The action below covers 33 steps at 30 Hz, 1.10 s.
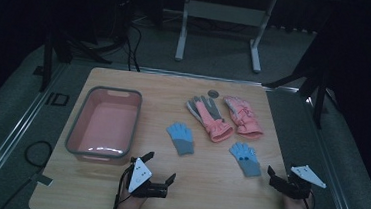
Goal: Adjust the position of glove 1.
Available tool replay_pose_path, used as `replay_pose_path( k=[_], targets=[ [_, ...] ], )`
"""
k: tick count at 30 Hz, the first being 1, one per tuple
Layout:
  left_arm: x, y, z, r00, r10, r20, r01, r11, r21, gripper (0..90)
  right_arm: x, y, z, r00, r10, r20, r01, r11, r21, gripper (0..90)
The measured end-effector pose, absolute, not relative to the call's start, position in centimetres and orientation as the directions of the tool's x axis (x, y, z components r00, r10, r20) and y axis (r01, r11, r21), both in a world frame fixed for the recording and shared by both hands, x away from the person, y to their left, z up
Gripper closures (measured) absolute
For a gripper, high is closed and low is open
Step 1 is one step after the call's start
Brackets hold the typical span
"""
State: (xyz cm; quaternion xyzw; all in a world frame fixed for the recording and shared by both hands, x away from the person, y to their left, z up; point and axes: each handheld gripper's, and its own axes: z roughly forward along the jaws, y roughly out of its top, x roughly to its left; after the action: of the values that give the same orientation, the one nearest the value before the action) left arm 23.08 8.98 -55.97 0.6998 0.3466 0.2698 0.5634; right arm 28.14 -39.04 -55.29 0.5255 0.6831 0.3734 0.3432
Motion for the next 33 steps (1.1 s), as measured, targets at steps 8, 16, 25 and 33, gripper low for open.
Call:
replay_pose_path(
  k=[8,16,25,33],
  targets=[
    [23.0,9.0,-56.0,0.611,0.791,-0.011,0.176,-0.122,0.977,0.3,27.7,-39.4,-54.9,-0.250,0.967,-0.049,0.431,0.157,0.889,11.1],
    [23.0,9.1,-56.0,0.613,0.790,-0.017,0.176,-0.116,0.977,0.3,27.9,-38.8,-51.0,-0.281,0.960,-0.020,0.420,0.141,0.897,11.1],
    [23.0,9.1,-56.0,0.612,0.790,-0.020,0.175,-0.111,0.978,0.3,29.5,-37.9,-47.6,-0.262,0.964,0.035,0.483,0.100,0.870,12.8],
    [23.0,9.1,-56.0,0.612,0.791,-0.020,0.176,-0.111,0.978,0.2,30.4,-36.2,-45.2,-0.348,0.935,0.068,0.464,0.109,0.879,23.1]
  ],
)
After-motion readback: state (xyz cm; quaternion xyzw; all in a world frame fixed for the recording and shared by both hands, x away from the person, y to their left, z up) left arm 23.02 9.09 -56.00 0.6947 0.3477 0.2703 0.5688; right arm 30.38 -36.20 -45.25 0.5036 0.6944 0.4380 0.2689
